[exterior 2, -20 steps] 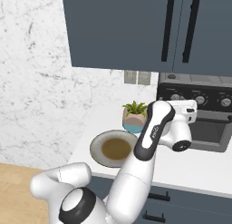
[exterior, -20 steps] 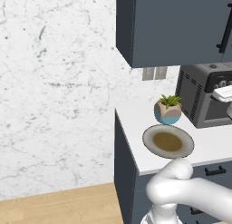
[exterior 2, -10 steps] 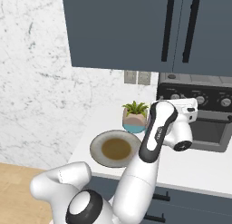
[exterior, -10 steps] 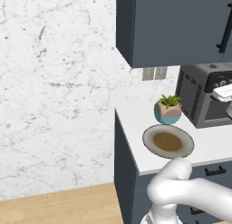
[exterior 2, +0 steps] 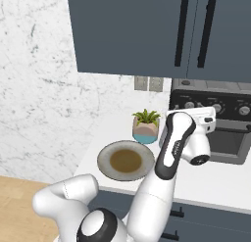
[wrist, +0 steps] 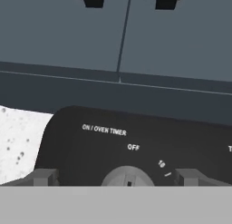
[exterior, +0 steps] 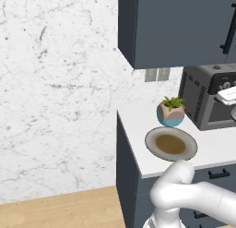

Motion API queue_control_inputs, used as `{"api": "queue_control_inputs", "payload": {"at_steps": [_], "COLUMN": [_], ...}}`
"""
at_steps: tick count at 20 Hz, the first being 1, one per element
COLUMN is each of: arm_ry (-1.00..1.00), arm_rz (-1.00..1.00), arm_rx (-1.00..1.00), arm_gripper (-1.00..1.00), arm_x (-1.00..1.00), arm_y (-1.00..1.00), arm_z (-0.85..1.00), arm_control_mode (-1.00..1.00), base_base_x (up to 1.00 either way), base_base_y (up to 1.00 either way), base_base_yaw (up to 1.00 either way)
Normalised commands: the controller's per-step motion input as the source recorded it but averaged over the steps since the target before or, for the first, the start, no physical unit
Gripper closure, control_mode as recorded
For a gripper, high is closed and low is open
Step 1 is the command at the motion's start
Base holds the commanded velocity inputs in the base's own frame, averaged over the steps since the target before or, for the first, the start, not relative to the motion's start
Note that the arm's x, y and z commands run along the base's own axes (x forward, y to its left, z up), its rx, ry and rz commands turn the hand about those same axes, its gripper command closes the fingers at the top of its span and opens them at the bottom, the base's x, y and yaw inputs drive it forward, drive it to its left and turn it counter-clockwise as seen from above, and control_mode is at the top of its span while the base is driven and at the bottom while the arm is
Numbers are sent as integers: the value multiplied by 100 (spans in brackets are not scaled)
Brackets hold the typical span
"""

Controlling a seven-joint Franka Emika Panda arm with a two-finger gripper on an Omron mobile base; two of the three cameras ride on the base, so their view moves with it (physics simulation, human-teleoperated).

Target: Pick up the kebab skewer and baguette bread, and place them inside the toaster oven. Close the toaster oven door and start by setting the timer.

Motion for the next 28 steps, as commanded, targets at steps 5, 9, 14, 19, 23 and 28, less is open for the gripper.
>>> {"api": "queue_control_inputs", "payload": {"at_steps": [5,9,14,19,23,28], "arm_ry": [0,0,0,0,0,0], "arm_rz": [0,0,-1,-2,-2,-1], "arm_rx": [-1,0,-1,-1,-2,-2], "arm_gripper": [-100,-100,-100,-100,-100,100], "arm_x": [0,3,9,15,13,23], "arm_y": [-1,0,-1,0,0,0], "arm_z": [-7,-3,0,0,0,-7], "arm_control_mode": [-100,-100,-100,-100,-100,-100], "base_base_x": [0,0,0,0,0,0], "base_base_y": [0,0,0,0,0,0], "base_base_yaw": [0,0,0,0,0,0]}}
